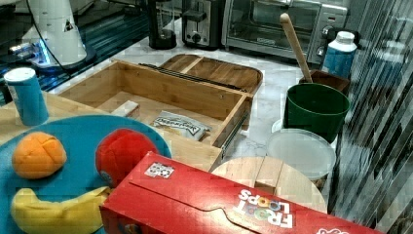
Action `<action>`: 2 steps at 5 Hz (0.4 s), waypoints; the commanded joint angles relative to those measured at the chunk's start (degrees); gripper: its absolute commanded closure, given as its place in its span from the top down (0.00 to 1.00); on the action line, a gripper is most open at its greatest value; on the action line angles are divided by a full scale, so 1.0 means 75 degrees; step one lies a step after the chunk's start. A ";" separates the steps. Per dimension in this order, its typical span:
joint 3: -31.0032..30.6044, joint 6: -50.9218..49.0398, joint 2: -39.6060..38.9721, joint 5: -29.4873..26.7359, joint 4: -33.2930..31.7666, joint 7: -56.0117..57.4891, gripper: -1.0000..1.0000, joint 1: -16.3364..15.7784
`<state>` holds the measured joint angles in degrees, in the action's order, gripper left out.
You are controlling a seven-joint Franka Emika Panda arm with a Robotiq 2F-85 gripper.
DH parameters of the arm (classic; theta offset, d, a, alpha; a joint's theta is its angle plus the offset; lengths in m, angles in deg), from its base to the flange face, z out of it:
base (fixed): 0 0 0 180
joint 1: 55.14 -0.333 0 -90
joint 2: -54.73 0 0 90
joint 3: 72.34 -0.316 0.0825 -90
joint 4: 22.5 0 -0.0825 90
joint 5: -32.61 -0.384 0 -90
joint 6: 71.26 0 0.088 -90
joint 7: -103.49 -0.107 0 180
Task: Close the drawer.
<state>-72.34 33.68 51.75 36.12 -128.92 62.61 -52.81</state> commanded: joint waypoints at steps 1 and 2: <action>-0.0078 0.0007 -0.0006 0.0009 -0.0005 0.0094 0.00 0.0076; -0.0078 0.0007 -0.0006 0.0009 -0.0005 0.0095 0.00 0.0076</action>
<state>-72.64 34.22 50.92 36.45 -129.76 62.65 -51.87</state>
